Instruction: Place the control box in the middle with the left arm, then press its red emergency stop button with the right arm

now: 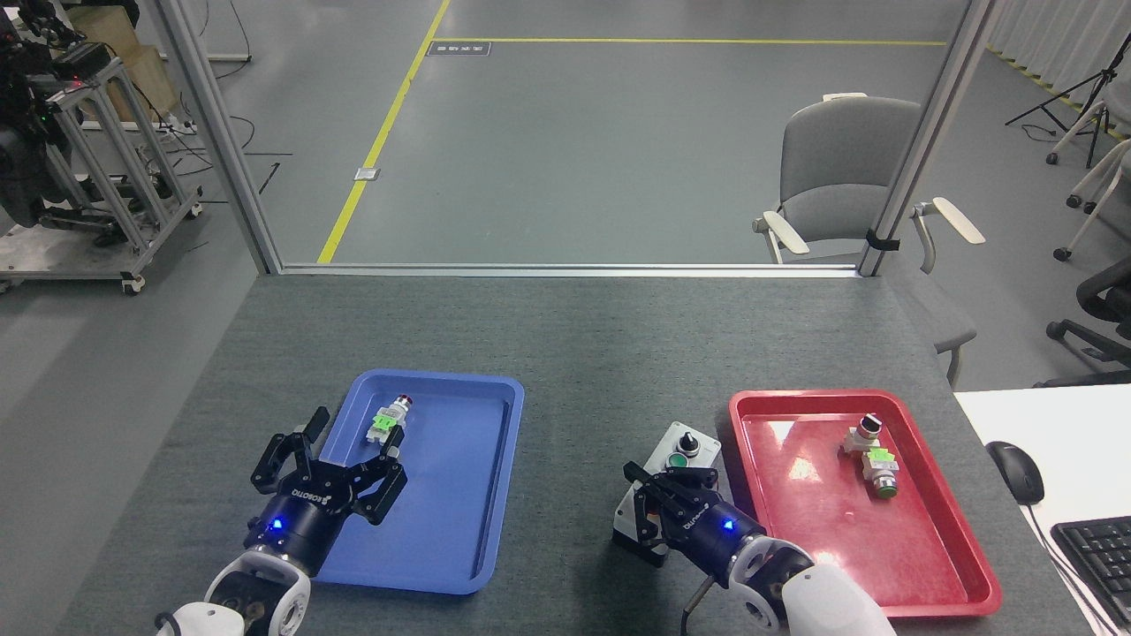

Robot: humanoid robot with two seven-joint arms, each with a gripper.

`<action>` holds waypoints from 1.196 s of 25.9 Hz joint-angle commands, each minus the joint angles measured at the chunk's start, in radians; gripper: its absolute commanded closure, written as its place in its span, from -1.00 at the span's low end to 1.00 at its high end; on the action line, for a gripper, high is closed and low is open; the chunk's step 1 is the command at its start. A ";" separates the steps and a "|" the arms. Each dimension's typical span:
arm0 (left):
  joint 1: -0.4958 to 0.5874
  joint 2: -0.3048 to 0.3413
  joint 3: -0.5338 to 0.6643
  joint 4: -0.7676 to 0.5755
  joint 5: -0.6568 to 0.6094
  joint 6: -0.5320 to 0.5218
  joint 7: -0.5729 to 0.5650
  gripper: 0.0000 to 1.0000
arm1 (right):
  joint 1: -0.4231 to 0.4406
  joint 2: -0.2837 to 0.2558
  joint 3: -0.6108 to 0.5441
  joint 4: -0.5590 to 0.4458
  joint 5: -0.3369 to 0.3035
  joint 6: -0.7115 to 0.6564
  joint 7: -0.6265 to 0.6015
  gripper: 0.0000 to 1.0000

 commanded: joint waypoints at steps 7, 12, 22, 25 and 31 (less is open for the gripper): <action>0.078 -0.005 0.125 -0.135 -0.012 0.141 -0.172 -0.98 | 0.001 0.045 0.002 0.099 0.041 0.005 0.016 1.00; 0.094 -0.014 0.128 -0.175 -0.014 0.325 -0.174 -0.97 | -0.015 0.037 -0.071 0.023 0.027 0.013 0.004 0.03; 0.115 -0.114 0.116 -0.195 -0.111 0.420 -0.178 -0.97 | 0.016 0.024 -0.538 -0.077 0.021 0.001 0.004 -0.99; 0.134 -0.194 0.116 -0.200 -0.213 0.426 -0.186 -0.97 | 0.152 0.039 -0.706 -0.094 0.021 0.002 0.008 -0.99; 0.138 -0.327 0.115 -0.201 -0.336 0.417 -0.209 -0.97 | 0.218 0.062 -0.776 -0.151 0.029 0.030 0.010 -0.99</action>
